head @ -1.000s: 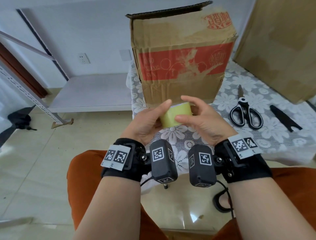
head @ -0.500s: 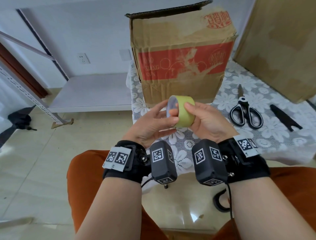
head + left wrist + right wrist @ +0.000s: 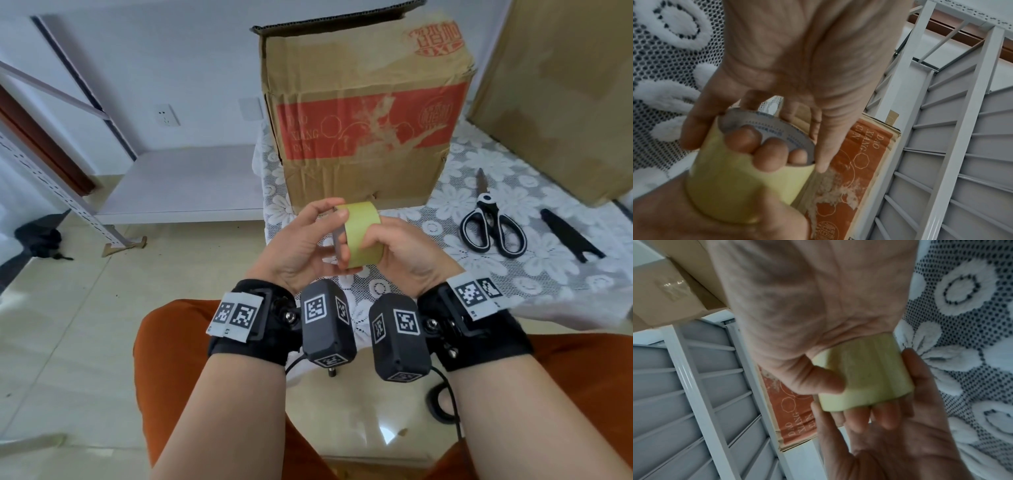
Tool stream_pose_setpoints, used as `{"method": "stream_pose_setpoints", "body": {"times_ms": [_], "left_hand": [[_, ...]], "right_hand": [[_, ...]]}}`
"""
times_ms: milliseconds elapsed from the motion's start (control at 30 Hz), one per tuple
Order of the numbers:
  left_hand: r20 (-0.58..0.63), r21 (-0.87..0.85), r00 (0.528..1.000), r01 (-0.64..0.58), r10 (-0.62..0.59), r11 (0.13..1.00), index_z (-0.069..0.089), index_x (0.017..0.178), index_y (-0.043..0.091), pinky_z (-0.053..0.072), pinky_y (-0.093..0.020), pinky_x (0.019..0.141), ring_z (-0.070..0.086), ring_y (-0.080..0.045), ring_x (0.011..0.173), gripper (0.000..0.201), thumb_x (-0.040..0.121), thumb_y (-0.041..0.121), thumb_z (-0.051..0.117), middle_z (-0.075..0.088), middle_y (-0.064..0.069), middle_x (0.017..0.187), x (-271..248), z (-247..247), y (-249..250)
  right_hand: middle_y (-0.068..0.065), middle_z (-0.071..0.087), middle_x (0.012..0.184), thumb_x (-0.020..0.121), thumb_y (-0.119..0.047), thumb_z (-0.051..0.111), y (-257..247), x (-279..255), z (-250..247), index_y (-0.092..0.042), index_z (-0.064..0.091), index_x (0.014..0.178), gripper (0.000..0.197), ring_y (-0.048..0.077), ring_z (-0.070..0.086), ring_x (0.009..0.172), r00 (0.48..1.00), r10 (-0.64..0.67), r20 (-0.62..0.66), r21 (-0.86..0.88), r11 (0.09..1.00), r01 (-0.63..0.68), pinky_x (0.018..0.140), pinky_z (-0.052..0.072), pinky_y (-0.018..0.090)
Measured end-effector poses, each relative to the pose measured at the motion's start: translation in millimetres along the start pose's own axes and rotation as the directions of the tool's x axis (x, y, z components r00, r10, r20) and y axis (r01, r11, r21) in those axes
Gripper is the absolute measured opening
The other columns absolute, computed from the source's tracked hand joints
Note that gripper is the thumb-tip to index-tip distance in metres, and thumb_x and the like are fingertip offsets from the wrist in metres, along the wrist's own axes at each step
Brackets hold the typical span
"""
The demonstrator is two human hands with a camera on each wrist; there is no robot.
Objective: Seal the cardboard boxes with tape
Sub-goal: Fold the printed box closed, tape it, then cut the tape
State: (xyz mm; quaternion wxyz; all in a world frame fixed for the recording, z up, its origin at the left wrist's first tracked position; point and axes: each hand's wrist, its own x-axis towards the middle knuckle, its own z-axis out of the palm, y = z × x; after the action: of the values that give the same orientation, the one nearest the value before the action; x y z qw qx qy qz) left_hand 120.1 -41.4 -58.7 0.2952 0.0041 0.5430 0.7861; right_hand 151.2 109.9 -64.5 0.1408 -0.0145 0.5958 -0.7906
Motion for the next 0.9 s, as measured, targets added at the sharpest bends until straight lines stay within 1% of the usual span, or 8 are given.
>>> {"method": "stream_pose_setpoints", "body": {"times_ms": [67, 133, 200, 300, 367, 567, 767, 900], "left_hand": [[0.01, 0.018, 1.0, -0.017, 0.017, 1.0, 0.062, 0.109, 0.02, 0.053, -0.064, 0.08, 0.058, -0.032, 0.082, 0.034, 0.075, 0.02, 0.071, 0.059, -0.007, 0.107, -0.3, 0.4, 0.2], [0.031, 0.038, 0.999, -0.034, 0.033, 0.999, 0.061, 0.111, 0.019, 0.057, -0.056, 0.075, 0.058, -0.027, 0.072, 0.039, 0.073, 0.017, 0.072, 0.061, -0.005, 0.101, -0.8, -0.6, 0.3], [0.026, 0.056, 0.999, -0.044, 0.043, 0.997, 0.061, 0.112, 0.018, 0.057, -0.042, 0.064, 0.057, -0.024, 0.063, 0.042, 0.072, 0.014, 0.073, 0.06, -0.007, 0.093, -1.0, -0.6, 0.4], [-0.031, 0.025, 0.999, -0.027, 0.028, 0.999, 0.066, 0.101, 0.02, 0.054, -0.037, 0.058, 0.057, -0.024, 0.068, 0.031, 0.071, 0.018, 0.074, 0.061, -0.008, 0.089, 0.5, 0.5, 1.4], [-0.063, -0.005, 0.998, -0.01, 0.009, 1.0, 0.066, 0.092, 0.021, 0.052, -0.033, 0.052, 0.055, -0.022, 0.061, 0.022, 0.072, 0.021, 0.074, 0.059, -0.008, 0.085, 1.8, 1.0, 1.4], [-0.085, 0.002, 0.996, -0.003, 0.003, 1.0, 0.065, 0.093, 0.022, 0.051, -0.032, 0.053, 0.055, -0.02, 0.056, 0.022, 0.073, 0.024, 0.074, 0.059, -0.006, 0.08, 1.0, -0.2, 1.4], [-0.122, 0.001, 0.992, 0.036, -0.035, 0.999, 0.062, 0.108, 0.013, 0.051, -0.028, 0.052, 0.059, -0.021, 0.07, 0.029, 0.083, 0.024, 0.072, 0.06, -0.016, 0.1, -0.3, 1.7, 0.3], [-0.131, -0.05, 0.988, 0.079, -0.085, 0.996, 0.061, 0.103, 0.011, 0.052, -0.028, 0.051, 0.056, -0.022, 0.06, 0.027, 0.083, 0.024, 0.072, 0.062, -0.015, 0.087, -1.3, 2.3, 1.0]], "right_hand": [[0.012, 0.063, 0.073, 0.083, -0.009, 0.045, 0.3, -0.6, 0.1, 0.002, 0.059, 0.093, 0.02, 0.026, 0.056, 0.069, 1.0, 0.019, -0.02, 0.056, 0.998, -0.017, 0.071, 0.042, 0.041], [0.012, 0.063, 0.071, 0.087, -0.007, 0.039, 0.2, -1.0, -0.2, 0.003, 0.056, 0.095, 0.021, 0.025, 0.056, 0.067, 0.999, 0.03, -0.019, 0.084, 0.996, -0.028, 0.07, 0.045, 0.039], [0.012, 0.061, 0.07, 0.084, 0.002, 0.037, -1.2, -2.2, -0.2, 0.004, 0.057, 0.09, 0.021, 0.026, 0.055, 0.068, 1.0, 0.02, 0.004, 0.057, 0.998, -0.02, 0.071, 0.045, 0.04], [0.011, 0.061, 0.069, 0.074, 0.019, 0.037, -1.0, -1.8, -1.0, 0.004, 0.059, 0.084, 0.028, 0.025, 0.058, 0.071, 1.0, 0.013, -0.002, -0.009, 1.0, -0.013, 0.074, 0.05, 0.04], [0.01, 0.063, 0.072, 0.071, 0.022, 0.039, 1.6, -0.9, -2.6, 0.003, 0.06, 0.086, 0.032, 0.023, 0.06, 0.074, 1.0, 0.007, 0.012, -0.041, 0.999, -0.007, 0.078, 0.052, 0.04], [0.015, 0.063, 0.083, 0.084, 0.001, 0.04, 4.5, 1.0, -1.9, 0.007, 0.056, 0.104, 0.026, 0.024, 0.057, 0.077, 1.0, 0.016, -0.024, 0.11, 0.994, -0.014, 0.078, 0.044, 0.043], [0.015, 0.061, 0.082, 0.071, 0.014, 0.034, 0.6, 0.1, -0.9, 0.006, 0.061, 0.088, 0.033, 0.026, 0.056, 0.079, 0.999, 0.004, -0.047, 0.06, 0.998, -0.002, 0.072, 0.045, 0.038], [0.014, 0.062, 0.079, 0.083, 0.003, 0.032, 1.4, 1.0, -0.9, 0.007, 0.054, 0.101, 0.029, 0.025, 0.056, 0.075, 0.999, 0.019, -0.04, 0.149, 0.989, -0.013, 0.07, 0.044, 0.04]]}}
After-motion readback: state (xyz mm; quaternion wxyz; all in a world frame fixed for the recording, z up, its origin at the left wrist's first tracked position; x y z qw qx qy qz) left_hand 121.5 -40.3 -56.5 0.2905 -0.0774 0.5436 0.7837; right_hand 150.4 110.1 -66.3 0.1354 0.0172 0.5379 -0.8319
